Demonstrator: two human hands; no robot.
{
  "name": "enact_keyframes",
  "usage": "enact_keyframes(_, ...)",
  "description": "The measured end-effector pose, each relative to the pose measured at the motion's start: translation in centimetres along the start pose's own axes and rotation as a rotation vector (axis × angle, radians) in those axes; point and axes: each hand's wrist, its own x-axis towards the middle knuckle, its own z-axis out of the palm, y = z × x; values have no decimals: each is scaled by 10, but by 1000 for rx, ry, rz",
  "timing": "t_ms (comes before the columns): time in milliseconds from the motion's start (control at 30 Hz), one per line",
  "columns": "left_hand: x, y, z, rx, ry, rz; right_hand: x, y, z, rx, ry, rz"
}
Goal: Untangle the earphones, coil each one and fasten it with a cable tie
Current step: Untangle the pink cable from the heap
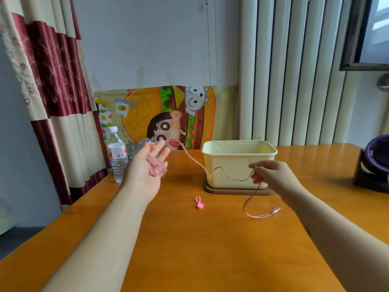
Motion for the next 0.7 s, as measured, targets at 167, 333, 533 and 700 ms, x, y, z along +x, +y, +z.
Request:
enact_keyframes(167,-30,12,23,53,-285,-138,7,13,-3,-698,-121,127)
enact_keyframes(333,-47,13,48,101,-457,-180,-17,-38,13,-95,-106,-231)
enact_keyframes(533,-50,19,56,144,-556,-155,-39,-97,13,388,-594,-274)
enact_keyframes(700,-55,22,50,147,-606,-204,-36,-95,-1,222,-419,-311)
